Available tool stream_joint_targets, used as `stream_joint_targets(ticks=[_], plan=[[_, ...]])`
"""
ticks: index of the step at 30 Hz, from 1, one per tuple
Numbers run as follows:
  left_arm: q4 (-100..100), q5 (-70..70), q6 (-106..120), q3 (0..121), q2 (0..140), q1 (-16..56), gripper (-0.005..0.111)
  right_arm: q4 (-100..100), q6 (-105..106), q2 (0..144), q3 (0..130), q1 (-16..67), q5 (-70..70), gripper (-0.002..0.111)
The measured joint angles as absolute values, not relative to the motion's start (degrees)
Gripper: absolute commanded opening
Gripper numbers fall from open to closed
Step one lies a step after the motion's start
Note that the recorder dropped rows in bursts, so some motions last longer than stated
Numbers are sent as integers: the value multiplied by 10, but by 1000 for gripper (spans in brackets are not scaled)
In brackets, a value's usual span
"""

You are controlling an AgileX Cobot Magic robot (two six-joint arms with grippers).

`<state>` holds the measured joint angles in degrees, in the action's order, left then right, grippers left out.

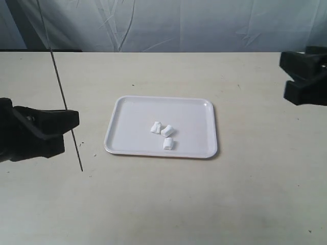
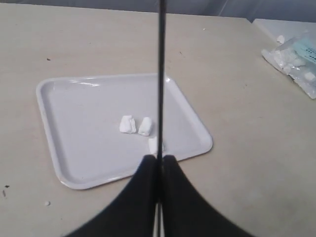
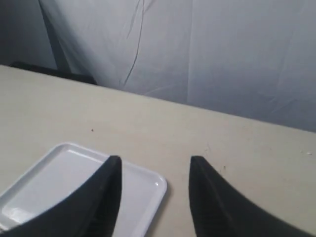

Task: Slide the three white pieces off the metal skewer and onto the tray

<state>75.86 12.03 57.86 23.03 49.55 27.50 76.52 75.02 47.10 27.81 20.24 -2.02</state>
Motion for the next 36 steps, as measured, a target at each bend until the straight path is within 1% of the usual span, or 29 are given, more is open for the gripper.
stream_joint_targets(ticks=[6,8,9,10,11,12,13,15,16,18,21,24,30,36], plan=[[613,113,474,209,470,275,0,767,750,322,217,202,-4,42],[475,117,352,201,457,275,0,769,750,264,195,202,0,42],[373,123,262,201,447,275,0,769,750,238,188,202,0,42],[312,130,206,201,441,275,0,770,750,227,184,202,0,42],[193,148,83,201,428,275,0,776,750,214,183,202,0,42],[126,163,21,201,420,275,0,780,750,210,183,202,0,42],[5,198,-77,201,405,275,0,783,750,207,183,202,0,42],[-75,211,-207,199,390,275,0,788,750,207,183,202,0,42],[-78,208,-255,199,395,275,0,798,750,207,183,202,0,42],[-57,195,-292,199,448,275,0,810,750,207,183,202,0,42],[39,121,-252,213,596,275,0,814,750,207,183,202,-10,42],[92,122,-195,264,704,275,0,814,748,207,183,202,-25,42],[179,134,-112,358,807,275,0,822,748,207,183,202,-42,42],[315,188,19,447,896,275,0,825,748,207,183,202,-53,42]])
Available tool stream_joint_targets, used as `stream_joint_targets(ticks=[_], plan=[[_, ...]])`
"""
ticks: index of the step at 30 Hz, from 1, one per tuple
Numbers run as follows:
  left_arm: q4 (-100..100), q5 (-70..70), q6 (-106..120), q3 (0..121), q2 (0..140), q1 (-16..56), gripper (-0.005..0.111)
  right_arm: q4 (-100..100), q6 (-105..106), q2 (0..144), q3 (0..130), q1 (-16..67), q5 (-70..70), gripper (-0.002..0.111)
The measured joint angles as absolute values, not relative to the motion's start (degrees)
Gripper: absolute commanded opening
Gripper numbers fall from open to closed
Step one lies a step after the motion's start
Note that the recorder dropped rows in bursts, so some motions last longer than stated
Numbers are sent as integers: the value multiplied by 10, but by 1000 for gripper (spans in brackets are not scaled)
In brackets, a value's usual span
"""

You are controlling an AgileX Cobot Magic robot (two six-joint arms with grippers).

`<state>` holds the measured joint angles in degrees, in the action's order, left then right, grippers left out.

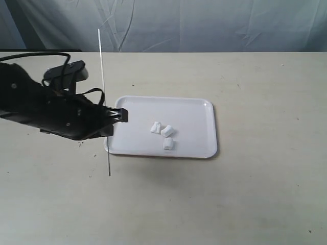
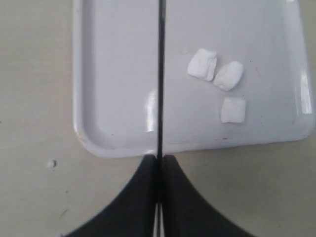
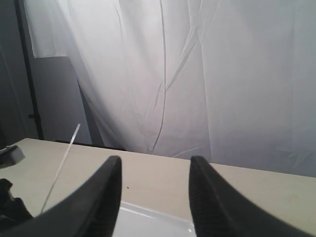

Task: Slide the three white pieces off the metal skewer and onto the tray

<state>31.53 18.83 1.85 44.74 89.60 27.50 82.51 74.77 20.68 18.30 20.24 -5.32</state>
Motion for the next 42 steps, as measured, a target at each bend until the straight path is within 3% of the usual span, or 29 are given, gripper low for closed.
stream_joint_targets(ticks=[10,21,25,28,30,42], plan=[[368,244,77,539,1041,268,0,825,747,207,183,202,-78,42],[371,336,91,595,1105,193,18,828,747,207,183,202,-88,42],[371,341,102,600,1105,193,18,828,747,207,183,202,-88,42],[348,341,119,601,1101,193,10,828,747,207,183,202,-89,42],[330,319,125,588,1081,193,0,828,746,207,183,202,-90,42],[273,225,139,444,752,193,0,826,746,207,183,202,-132,42]])
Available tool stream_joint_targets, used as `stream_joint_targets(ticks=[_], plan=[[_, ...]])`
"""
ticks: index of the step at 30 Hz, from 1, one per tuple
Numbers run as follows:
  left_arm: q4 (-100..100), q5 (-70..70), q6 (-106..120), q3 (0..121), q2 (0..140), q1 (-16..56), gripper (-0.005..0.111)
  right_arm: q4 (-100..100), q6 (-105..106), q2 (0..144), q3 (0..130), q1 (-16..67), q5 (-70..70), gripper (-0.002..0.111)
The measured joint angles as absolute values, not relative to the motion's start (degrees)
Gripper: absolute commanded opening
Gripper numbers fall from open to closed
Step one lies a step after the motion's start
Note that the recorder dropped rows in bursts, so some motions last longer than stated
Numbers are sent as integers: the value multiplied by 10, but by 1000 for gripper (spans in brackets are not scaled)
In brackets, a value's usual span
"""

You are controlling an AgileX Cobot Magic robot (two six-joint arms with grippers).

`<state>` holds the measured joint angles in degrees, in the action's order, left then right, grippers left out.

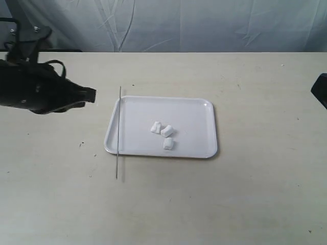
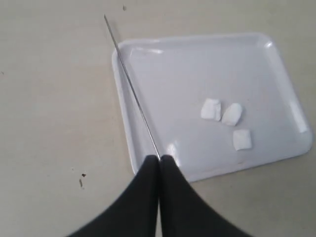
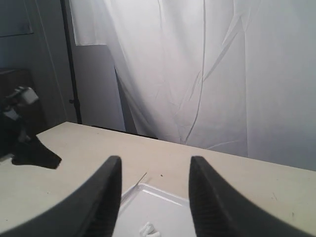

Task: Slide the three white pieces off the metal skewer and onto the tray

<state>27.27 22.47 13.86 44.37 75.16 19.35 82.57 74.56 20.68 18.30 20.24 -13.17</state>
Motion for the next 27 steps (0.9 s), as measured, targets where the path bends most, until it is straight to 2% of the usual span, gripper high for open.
stream_joint_targets(ticks=[14,20,27], plan=[[236,242,141,328,346,193,0,828,746,207,183,202,-134,42],[236,332,141,324,269,193,0,828,746,207,183,202,-134,42],[163,330,141,324,239,193,0,829,746,207,183,202,-134,42]])
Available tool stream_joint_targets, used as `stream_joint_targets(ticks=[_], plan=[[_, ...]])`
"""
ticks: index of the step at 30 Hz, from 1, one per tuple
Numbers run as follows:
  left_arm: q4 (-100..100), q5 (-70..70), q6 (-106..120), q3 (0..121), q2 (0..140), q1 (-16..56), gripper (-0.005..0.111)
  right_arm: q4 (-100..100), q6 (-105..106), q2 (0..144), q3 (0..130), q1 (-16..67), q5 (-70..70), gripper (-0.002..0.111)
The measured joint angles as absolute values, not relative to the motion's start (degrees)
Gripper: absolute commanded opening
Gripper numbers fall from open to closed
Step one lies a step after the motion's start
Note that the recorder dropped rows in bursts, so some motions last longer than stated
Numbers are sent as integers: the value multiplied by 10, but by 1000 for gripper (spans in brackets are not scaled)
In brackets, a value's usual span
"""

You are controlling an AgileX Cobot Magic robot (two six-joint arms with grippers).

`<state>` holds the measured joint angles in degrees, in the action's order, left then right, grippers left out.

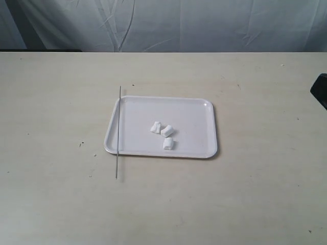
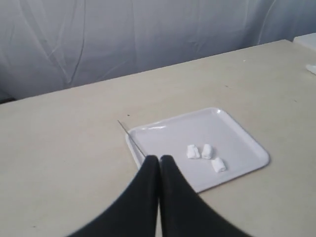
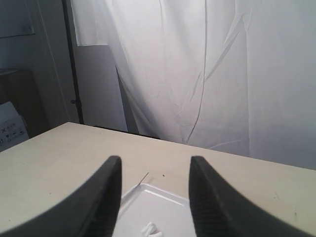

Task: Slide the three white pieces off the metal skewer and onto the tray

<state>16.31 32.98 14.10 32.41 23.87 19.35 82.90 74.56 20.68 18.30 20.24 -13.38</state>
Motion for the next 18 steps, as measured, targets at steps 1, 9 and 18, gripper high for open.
stream_joint_targets(ticks=[1,9,18], plan=[[148,321,141,322,239,193,0,829,746,207,183,202,-134,42],[75,176,137,226,206,125,0,822,741,207,182,202,0,42],[-73,185,-45,95,100,45,0,654,717,206,55,202,239,42]])
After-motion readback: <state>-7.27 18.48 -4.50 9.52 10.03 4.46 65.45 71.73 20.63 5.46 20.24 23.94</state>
